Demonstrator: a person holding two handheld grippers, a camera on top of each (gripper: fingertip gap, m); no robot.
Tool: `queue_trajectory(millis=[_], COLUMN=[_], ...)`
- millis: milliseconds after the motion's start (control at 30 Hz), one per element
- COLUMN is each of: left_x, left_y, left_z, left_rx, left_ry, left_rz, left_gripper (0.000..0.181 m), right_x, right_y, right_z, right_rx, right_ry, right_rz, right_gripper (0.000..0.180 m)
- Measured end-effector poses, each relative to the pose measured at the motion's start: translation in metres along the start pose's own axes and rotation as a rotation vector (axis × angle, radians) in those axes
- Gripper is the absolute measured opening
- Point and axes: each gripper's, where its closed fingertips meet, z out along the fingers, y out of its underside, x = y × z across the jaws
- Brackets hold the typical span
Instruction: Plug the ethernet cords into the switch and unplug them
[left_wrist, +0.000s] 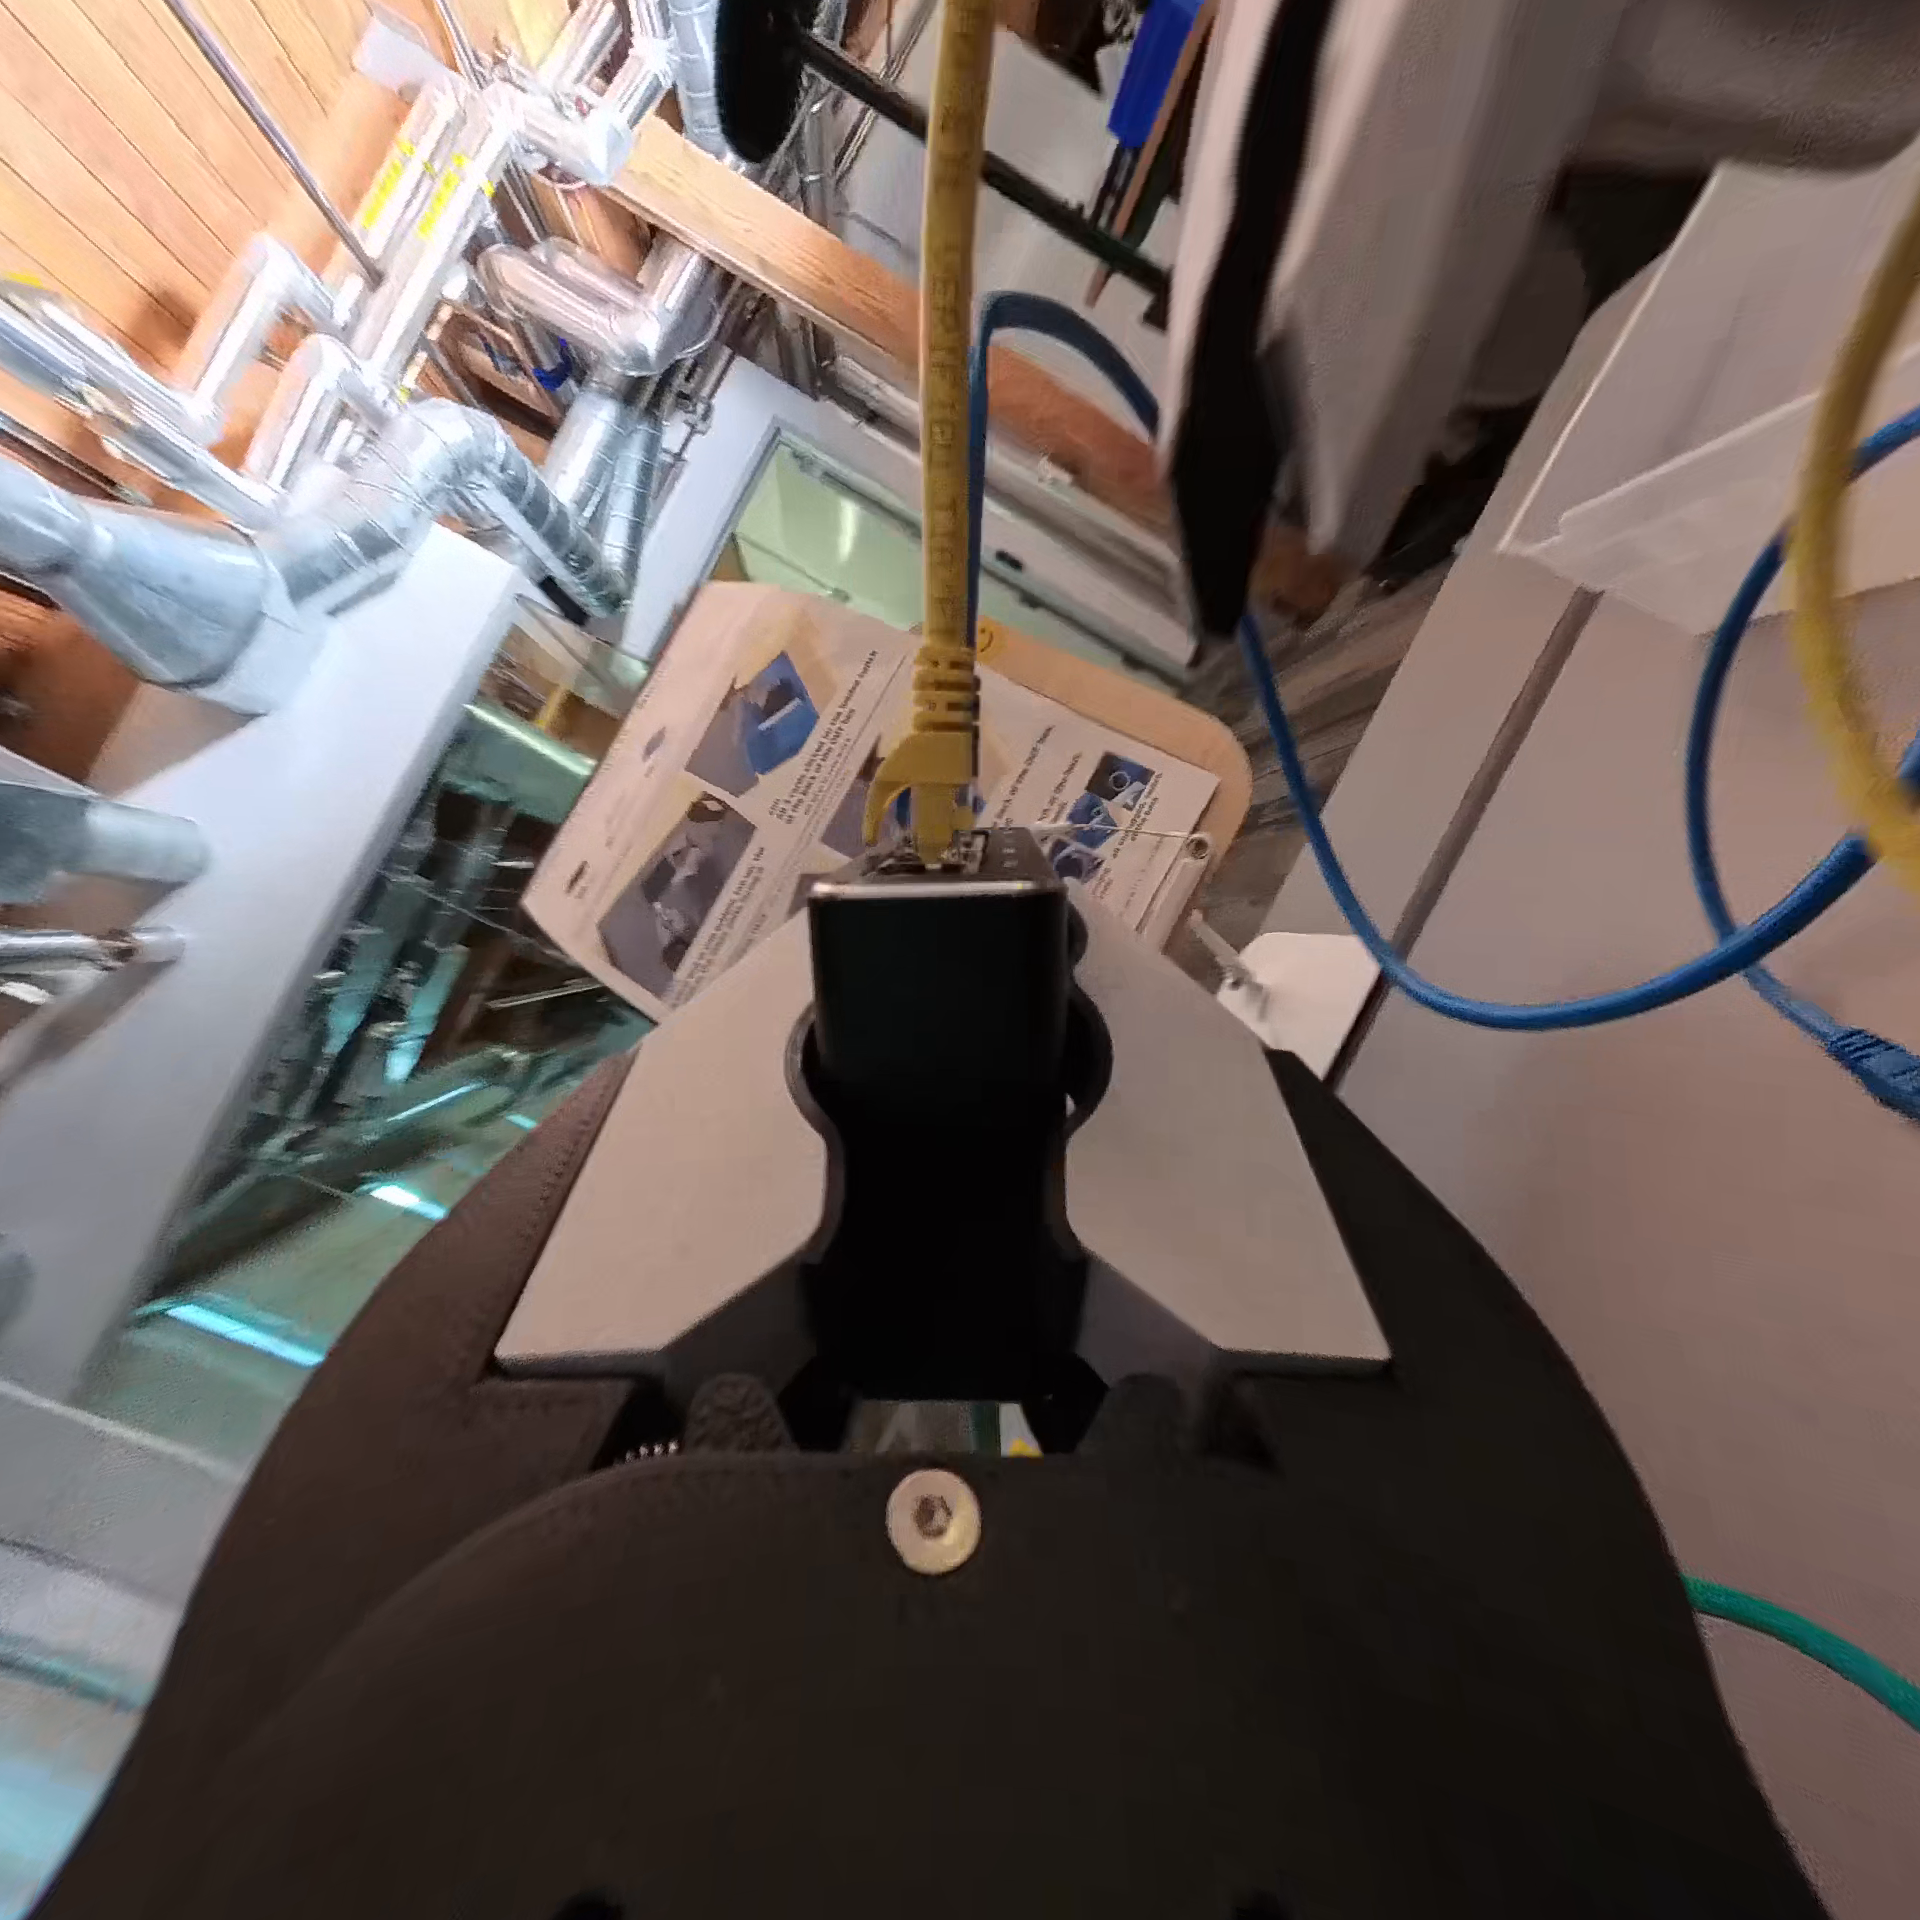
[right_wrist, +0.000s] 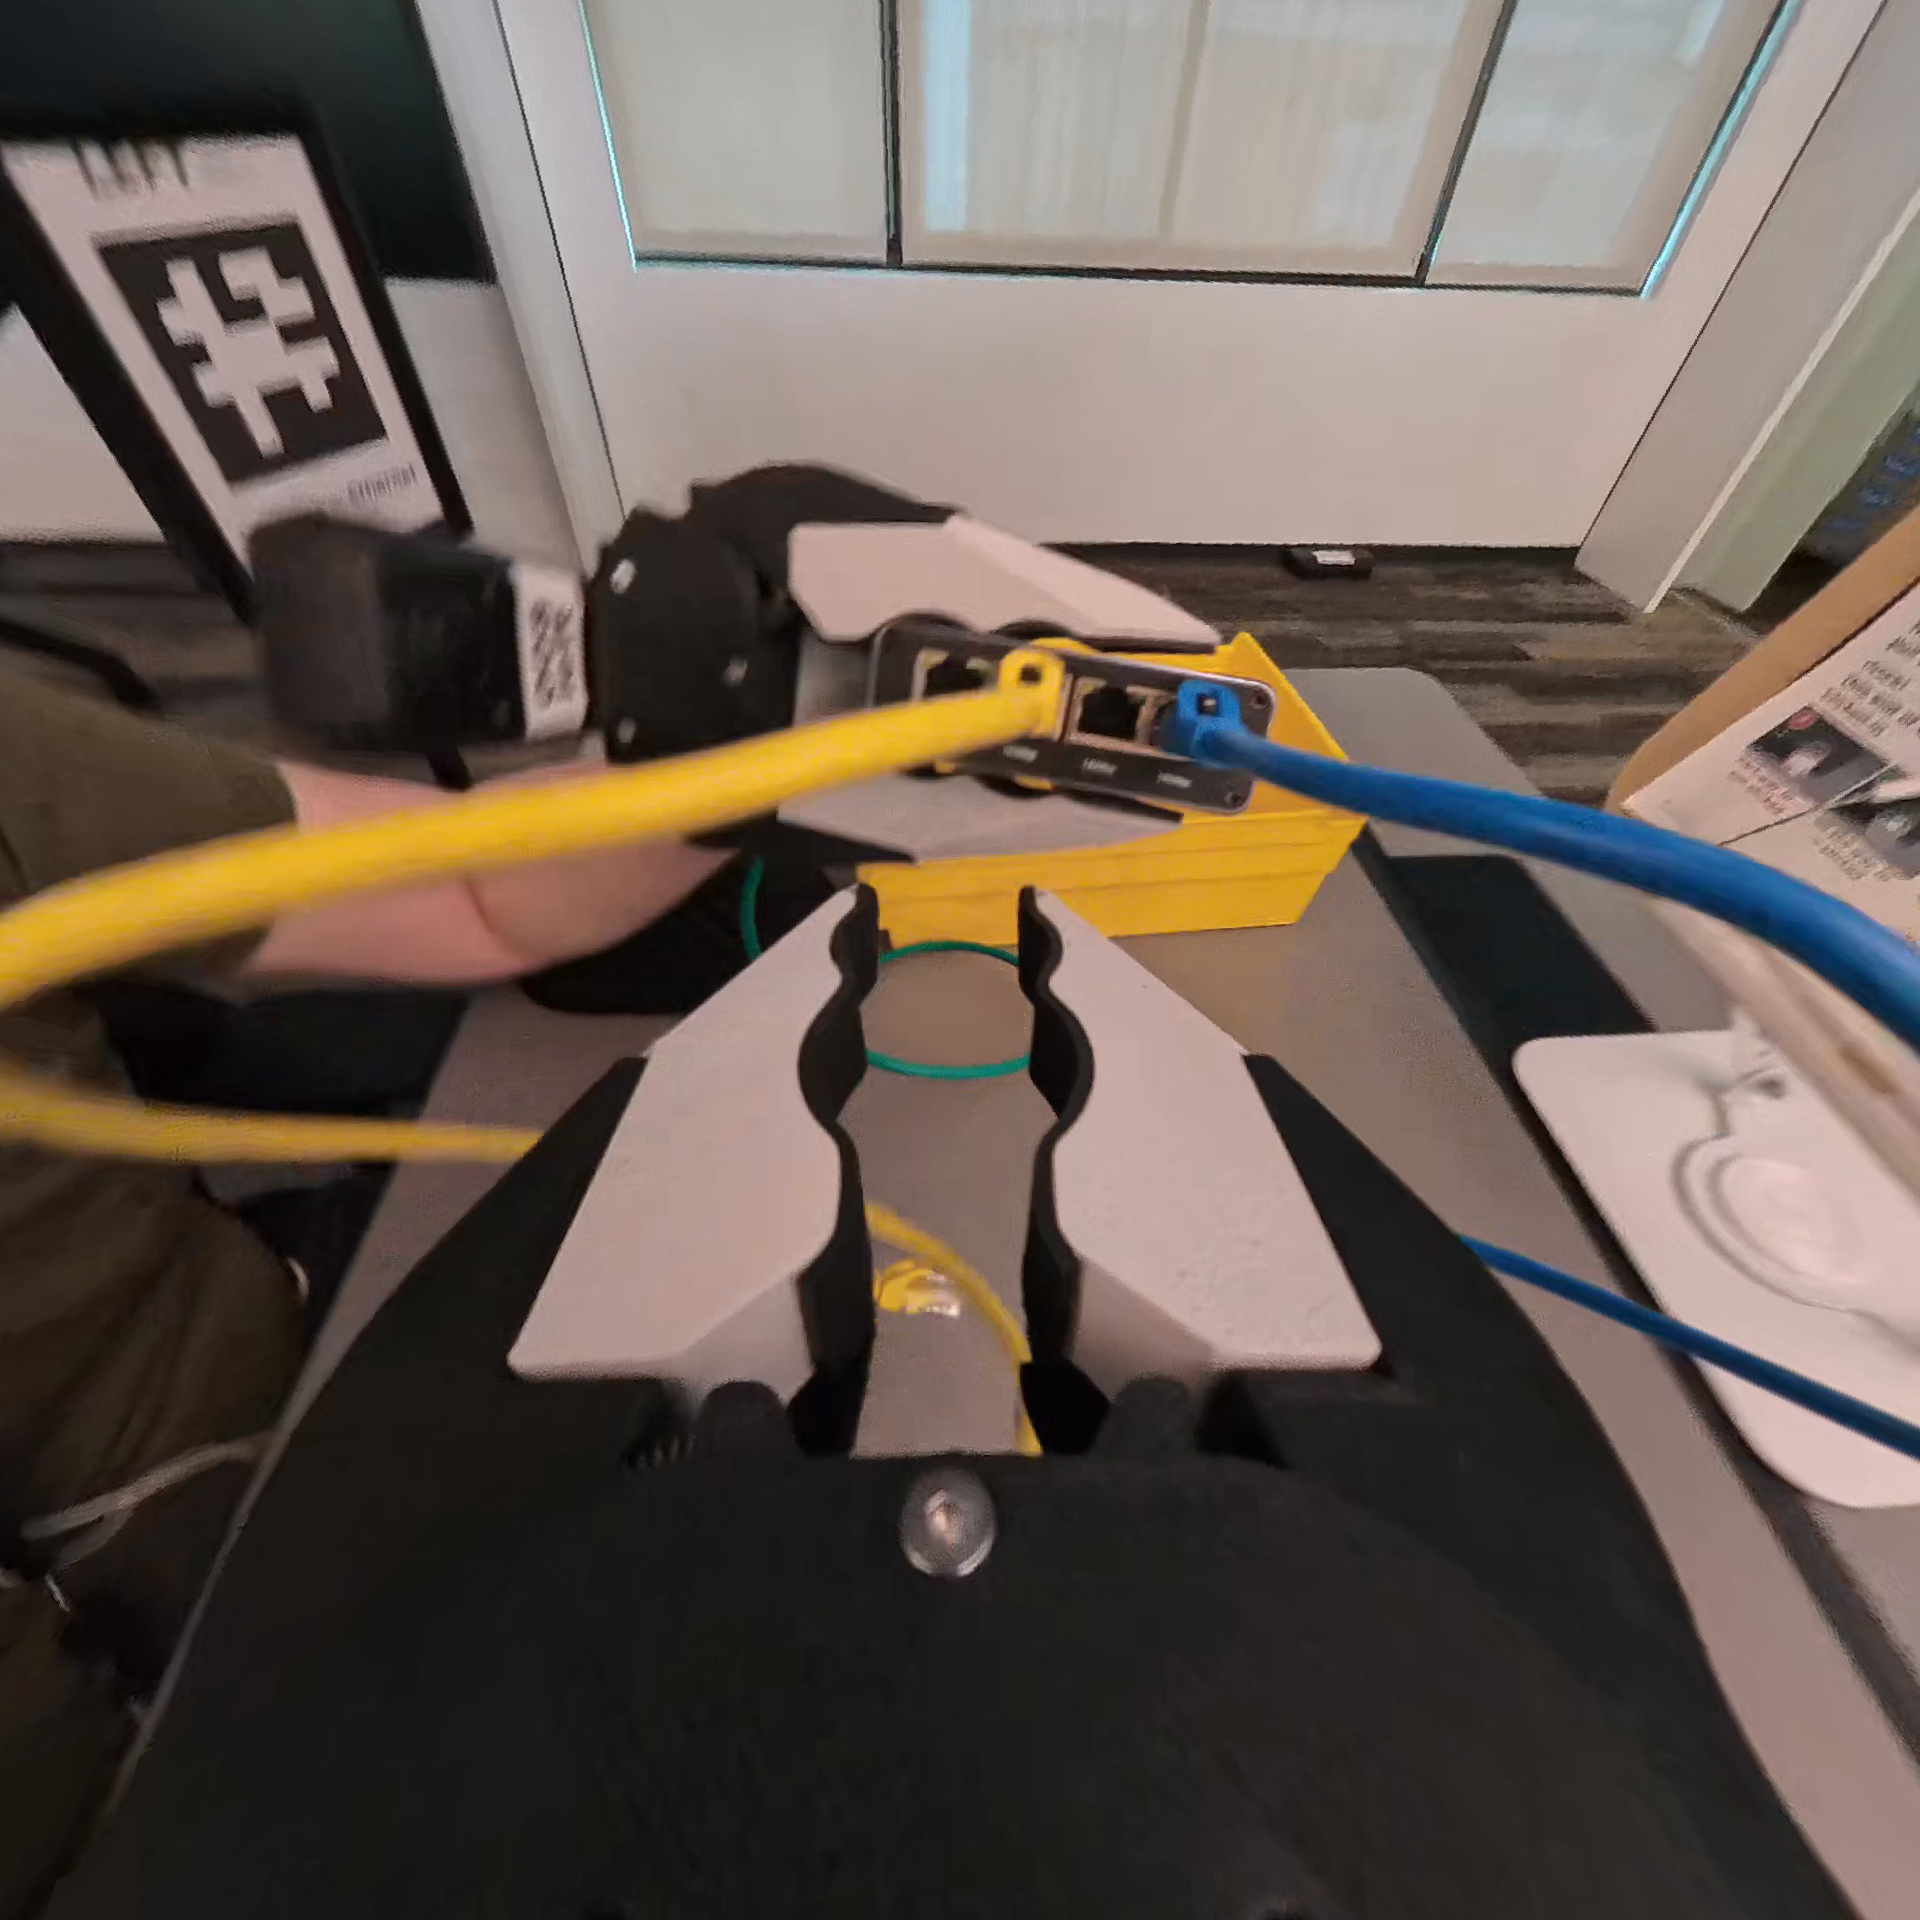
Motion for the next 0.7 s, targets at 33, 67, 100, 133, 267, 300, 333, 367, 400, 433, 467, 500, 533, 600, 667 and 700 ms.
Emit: queue_trajectory(millis=[33,67,100,133,267,300,333,367,400,433,467,500,533,600,667,700], left_x=[-0.002,-0.002,-0.001,-0.002,0.007,0.009,0.01,0.01,0.01,0.011,0.01,0.011,0.011,0.012,0.011,0.011], left_y=[0.001,0.0,-0.002,-0.004,-0.019,-0.024,-0.029,-0.035,-0.04,-0.045,-0.05,-0.055,-0.06,-0.067,-0.071,-0.072], left_z=[-0.002,-0.005,-0.008,-0.011,-0.031,-0.036,-0.042,-0.048,-0.052,-0.056,-0.06,-0.063,-0.066,-0.07,-0.068,-0.067], left_rx=[0.016,0.037,0.064,0.099,0.266,0.306,0.346,0.384,0.417,0.444,0.47,0.494,0.515,0.543,0.547,0.543], left_ry=[0.03,0.074,0.117,0.151,0.368,0.425,0.472,0.511,0.548,0.583,0.61,0.637,0.664,0.702,0.717,0.73], left_rz=[-0.035,-0.066,-0.1,-0.136,-0.292,-0.334,-0.372,-0.408,-0.444,-0.48,-0.513,-0.543,-0.569,-0.614,-0.665,-0.694], left_gripper=[0.033,0.033,0.033,0.033,0.033,0.033,0.033,0.033,0.033,0.033,0.033,0.033,0.033,0.033,0.033,0.033], right_x=[-0.005,-0.012,-0.02,-0.029,-0.068,-0.075,-0.079,-0.077,-0.069,-0.052,-0.032,-0.012,0.007,0.034,0.027,0.012], right_y=[-0.001,-0.003,-0.005,-0.007,-0.031,-0.045,-0.058,-0.07,-0.08,-0.086,-0.084,-0.074,-0.061,-0.034,-0.021,-0.019], right_z=[-0.006,-0.013,-0.021,-0.03,-0.082,-0.099,-0.118,-0.139,-0.159,-0.175,-0.181,-0.175,-0.161,-0.121,-0.074,-0.053], right_rx=[-0.016,-0.033,-0.052,-0.068,0.059,0.168,0.278,0.39,0.504,0.593,0.62,0.592,0.534,0.411,0.348,0.337], right_ry=[0.006,0.016,0.022,0.031,0.072,0.09,0.108,0.126,0.152,0.179,0.184,0.175,0.168,0.15,0.031,-0.053], right_rz=[-0.059,-0.119,-0.18,-0.247,-0.592,-0.647,-0.669,-0.652,-0.596,-0.498,-0.389,-0.296,-0.23,-0.17,-0.191,-0.21], right_gripper=[0.026,0.026,0.026,0.026,0.029,0.028,0.026,0.021,0.016,0.01,0.012,0.016,0.022,0.033,0.043,0.047])
